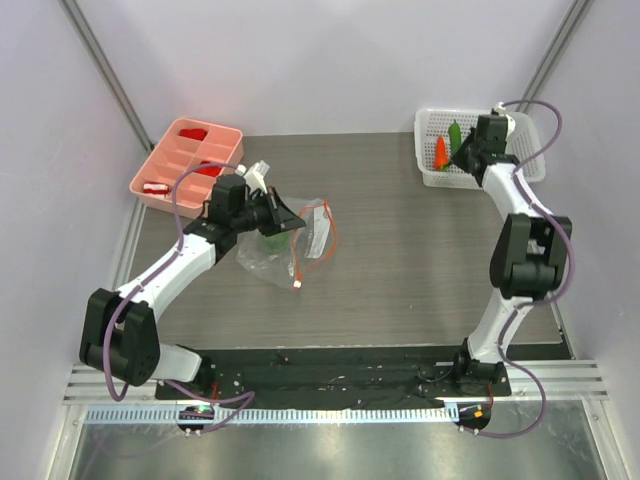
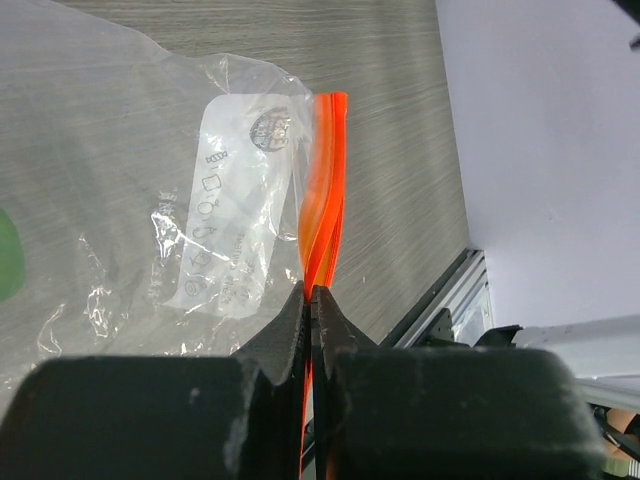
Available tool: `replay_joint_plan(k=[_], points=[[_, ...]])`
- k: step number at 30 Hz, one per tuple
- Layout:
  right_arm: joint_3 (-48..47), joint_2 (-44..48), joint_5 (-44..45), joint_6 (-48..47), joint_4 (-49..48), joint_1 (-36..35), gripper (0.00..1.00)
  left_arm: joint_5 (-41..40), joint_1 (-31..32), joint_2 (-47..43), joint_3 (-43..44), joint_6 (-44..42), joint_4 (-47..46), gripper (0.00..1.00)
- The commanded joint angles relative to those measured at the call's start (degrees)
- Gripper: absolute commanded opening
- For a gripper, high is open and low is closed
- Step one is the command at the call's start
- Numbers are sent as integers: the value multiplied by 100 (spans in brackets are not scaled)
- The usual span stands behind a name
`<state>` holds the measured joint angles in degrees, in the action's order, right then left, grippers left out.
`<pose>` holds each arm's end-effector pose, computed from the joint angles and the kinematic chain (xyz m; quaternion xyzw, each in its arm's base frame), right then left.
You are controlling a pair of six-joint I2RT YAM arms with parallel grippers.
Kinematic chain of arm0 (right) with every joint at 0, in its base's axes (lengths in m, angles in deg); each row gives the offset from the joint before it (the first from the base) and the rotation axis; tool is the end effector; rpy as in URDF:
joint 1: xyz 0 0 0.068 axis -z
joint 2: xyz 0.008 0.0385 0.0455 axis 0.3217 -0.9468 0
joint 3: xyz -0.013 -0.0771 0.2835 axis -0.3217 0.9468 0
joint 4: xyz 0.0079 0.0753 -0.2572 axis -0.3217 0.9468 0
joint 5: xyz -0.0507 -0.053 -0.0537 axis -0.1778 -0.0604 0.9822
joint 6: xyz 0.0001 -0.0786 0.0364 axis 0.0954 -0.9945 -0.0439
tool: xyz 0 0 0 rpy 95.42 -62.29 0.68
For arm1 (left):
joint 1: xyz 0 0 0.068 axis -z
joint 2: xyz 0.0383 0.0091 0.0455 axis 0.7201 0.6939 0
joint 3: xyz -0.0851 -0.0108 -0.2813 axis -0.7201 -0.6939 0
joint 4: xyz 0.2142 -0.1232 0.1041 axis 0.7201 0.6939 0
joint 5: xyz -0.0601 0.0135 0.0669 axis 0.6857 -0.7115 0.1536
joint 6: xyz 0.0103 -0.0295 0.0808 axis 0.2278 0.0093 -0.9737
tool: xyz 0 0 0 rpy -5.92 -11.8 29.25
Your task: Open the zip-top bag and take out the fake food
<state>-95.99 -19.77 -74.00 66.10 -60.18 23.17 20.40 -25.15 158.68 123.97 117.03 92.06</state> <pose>0.4632 -0.0390 0.2809 0.2546 0.8400 0.0791 0.4726 0.3074 -0.1587 0.2790 -0.0273 0.8376 -0.4532 0.3038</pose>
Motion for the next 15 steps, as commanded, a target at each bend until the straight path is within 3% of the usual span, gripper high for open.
replay_joint_plan(k=[1,4,8,11,15], points=[[-1528,-1001,156,-414,61,131,1,54,-25,-78,-18,-11,-166,0],[-2135,-1529,262,-459,238,210,5,63,-25,-87,-18,-20,-166,0],[-2749,-1924,648,-555,545,236,52,46,-34,-104,-27,-20,-157,0],[-2910,-1952,692,-626,924,228,64,54,-43,-96,-18,-20,-157,0],[-2253,-1373,745,-555,828,105,70,81,-43,-87,-18,-2,-166,0]])
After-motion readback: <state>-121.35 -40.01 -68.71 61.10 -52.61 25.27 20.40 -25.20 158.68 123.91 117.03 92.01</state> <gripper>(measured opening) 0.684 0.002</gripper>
